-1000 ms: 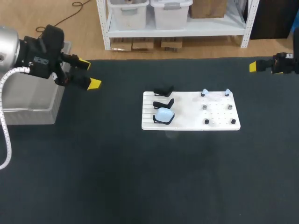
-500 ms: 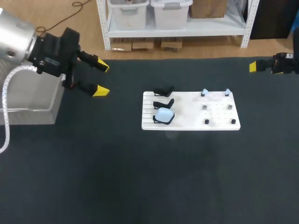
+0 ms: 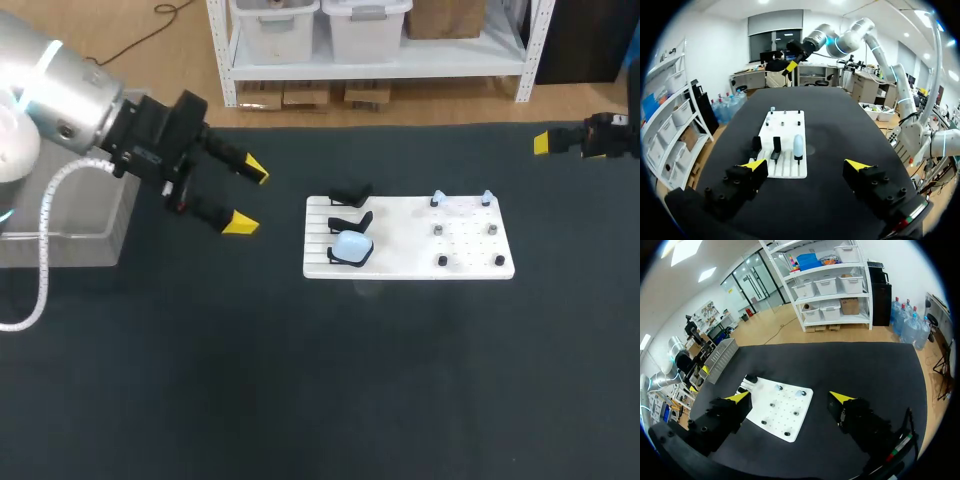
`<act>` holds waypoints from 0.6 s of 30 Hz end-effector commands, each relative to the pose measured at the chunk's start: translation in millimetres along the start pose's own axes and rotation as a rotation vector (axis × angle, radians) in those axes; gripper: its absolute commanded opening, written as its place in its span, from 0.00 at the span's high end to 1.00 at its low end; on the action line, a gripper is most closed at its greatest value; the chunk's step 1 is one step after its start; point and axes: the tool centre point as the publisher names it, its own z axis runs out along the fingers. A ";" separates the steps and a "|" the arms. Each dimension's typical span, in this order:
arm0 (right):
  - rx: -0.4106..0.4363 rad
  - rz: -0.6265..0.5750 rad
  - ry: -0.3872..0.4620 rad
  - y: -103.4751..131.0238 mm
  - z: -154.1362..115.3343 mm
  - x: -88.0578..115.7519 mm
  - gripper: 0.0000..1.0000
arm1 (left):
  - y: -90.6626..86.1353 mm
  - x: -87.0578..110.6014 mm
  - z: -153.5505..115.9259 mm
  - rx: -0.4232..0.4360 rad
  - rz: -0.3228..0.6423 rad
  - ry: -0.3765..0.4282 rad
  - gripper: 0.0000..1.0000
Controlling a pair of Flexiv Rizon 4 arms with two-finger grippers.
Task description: Pick up each earbud case from the left stands, insert the matching earbuds, close the lid, and place the case in the box.
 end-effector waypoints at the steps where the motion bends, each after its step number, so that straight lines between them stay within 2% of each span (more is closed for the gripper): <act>1: -0.001 0.000 0.000 -0.1 -0.2 0.0 0.00 | 4.1 0.6 20.8 0.018 0.002 -0.004 0.00; 10: -0.001 0.000 0.000 -0.1 -0.2 0.0 0.00 | -0.8 3.3 55.4 0.018 -0.022 -0.021 0.00; 18: -0.001 0.000 0.000 -0.1 -0.2 0.0 0.00 | 2.6 11.3 72.1 -0.007 -0.037 -0.065 0.28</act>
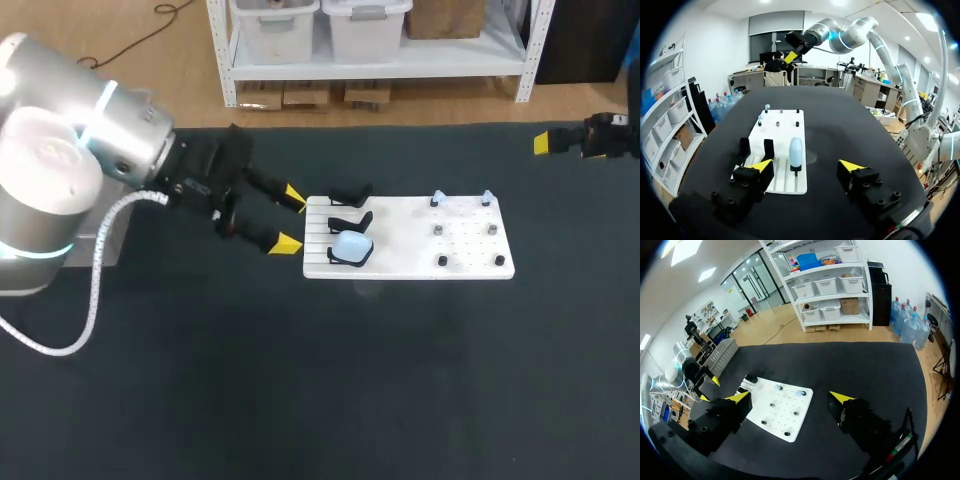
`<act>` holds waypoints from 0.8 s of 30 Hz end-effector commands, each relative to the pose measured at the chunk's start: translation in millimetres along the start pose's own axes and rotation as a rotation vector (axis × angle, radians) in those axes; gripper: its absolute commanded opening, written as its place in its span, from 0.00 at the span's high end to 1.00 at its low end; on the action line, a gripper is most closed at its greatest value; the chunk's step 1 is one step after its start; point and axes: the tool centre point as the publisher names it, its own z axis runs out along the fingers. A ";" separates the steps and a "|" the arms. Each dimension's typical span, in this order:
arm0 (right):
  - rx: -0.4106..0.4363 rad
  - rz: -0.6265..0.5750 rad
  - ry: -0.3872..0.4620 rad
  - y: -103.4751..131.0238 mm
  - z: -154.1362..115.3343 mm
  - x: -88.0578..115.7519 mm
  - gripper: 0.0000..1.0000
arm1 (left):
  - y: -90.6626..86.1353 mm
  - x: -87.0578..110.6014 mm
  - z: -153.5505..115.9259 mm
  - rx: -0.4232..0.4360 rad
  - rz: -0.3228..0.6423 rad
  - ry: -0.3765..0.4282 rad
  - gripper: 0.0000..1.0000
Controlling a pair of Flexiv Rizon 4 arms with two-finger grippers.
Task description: Pick up each earbud case from the left stands, insert the matching earbuds, close the lid, and place the case in the box.
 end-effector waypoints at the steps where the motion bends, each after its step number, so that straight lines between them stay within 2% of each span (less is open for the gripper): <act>1: -0.001 0.000 0.000 -0.1 -0.2 0.0 0.00 | 0.6 7.7 7.9 -0.013 -0.001 -0.027 0.33; 9: -0.001 0.000 0.000 -0.1 -0.2 0.0 0.00 | -0.3 10.0 9.6 -0.014 0.021 -0.090 0.32; 24: -0.001 0.000 0.000 -0.1 -0.2 0.0 0.00 | 12.2 18.9 36.3 -0.003 0.026 -0.099 0.38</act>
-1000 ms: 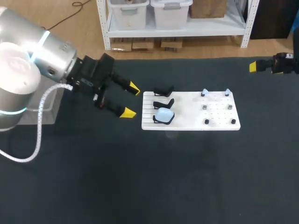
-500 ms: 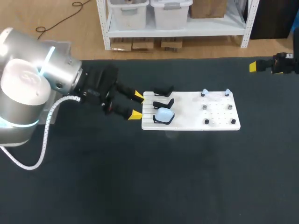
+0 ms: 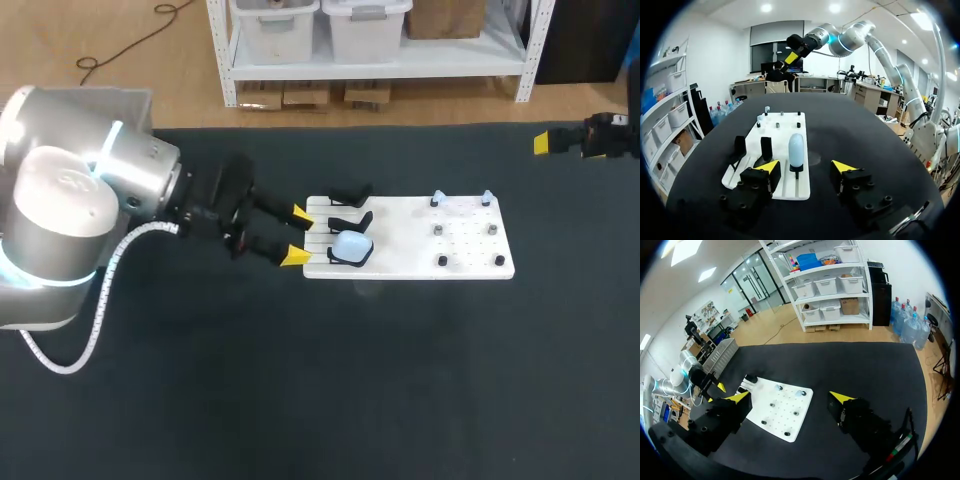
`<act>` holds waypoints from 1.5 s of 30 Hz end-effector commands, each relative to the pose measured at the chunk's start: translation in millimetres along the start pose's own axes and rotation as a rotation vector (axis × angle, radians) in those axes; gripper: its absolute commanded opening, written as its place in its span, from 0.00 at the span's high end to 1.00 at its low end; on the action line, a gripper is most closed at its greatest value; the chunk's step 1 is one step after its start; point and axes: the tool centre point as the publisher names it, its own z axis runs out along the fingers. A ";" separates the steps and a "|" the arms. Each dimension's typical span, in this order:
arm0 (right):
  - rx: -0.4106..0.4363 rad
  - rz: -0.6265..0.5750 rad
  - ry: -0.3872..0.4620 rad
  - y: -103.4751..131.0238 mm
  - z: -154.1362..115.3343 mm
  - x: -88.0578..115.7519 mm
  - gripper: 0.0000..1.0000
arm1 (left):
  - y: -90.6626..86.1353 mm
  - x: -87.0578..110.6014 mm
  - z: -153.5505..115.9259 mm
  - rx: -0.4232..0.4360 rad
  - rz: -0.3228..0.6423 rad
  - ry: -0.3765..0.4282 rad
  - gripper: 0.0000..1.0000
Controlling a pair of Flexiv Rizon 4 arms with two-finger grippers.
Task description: Pick up each earbud case from the left stands, insert the matching earbuds, close the lid, and place the case in the box.
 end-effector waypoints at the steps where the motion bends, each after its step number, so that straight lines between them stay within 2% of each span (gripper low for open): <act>1: -0.001 0.000 0.000 -0.1 -0.2 0.0 0.00 | 10.1 3.0 10.0 0.011 -0.002 0.001 0.38; 6: -0.001 0.000 0.000 -0.1 -0.2 0.0 0.00 | 14.3 6.2 14.6 0.017 -0.016 0.001 0.40; 10: -0.001 0.000 0.000 -0.1 -0.2 0.0 0.00 | 15.5 5.4 19.0 0.023 -0.017 -0.004 0.47; 19: -0.001 0.000 0.000 -0.1 -0.2 0.0 0.00 | 22.4 9.3 29.9 0.020 -0.030 -0.014 0.52; 45: -0.001 0.000 0.000 -0.1 -0.2 0.0 0.00 | 20.5 3.3 47.4 0.042 -0.029 -0.049 0.54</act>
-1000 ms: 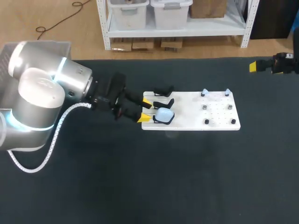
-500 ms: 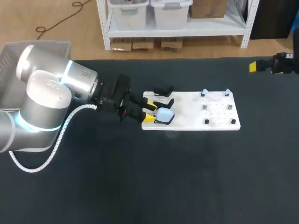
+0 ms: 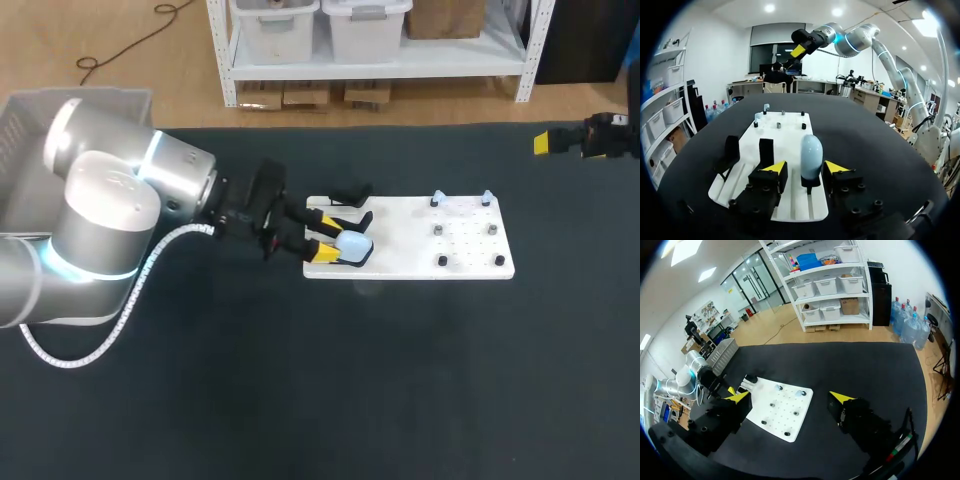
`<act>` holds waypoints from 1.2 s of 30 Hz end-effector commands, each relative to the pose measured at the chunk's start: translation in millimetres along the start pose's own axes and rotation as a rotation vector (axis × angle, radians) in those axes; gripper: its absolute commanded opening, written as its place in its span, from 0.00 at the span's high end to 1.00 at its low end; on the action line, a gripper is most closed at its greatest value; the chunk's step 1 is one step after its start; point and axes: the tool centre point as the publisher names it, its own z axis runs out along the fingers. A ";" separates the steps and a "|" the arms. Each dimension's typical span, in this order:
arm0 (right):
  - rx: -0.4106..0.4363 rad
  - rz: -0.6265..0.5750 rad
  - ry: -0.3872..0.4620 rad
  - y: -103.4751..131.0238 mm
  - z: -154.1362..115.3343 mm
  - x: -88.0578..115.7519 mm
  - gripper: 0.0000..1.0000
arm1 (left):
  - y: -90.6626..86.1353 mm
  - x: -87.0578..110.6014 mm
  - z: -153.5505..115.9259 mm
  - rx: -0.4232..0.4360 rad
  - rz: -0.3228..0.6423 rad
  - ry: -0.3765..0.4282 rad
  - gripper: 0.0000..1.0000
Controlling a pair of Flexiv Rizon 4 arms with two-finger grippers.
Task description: Pick up each earbud case from the left stands, insert the matching earbuds, close the lid, and place the case in the box.
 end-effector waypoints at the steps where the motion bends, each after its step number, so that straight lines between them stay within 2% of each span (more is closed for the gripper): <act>1: -0.001 0.000 0.000 0.0 -0.1 0.0 0.00 | 1.5 0.3 3.8 0.002 0.004 -0.008 0.55; 36: -0.001 0.000 0.000 0.0 -0.1 0.0 0.00 | -1.1 2.0 19.3 0.038 0.002 -0.028 0.58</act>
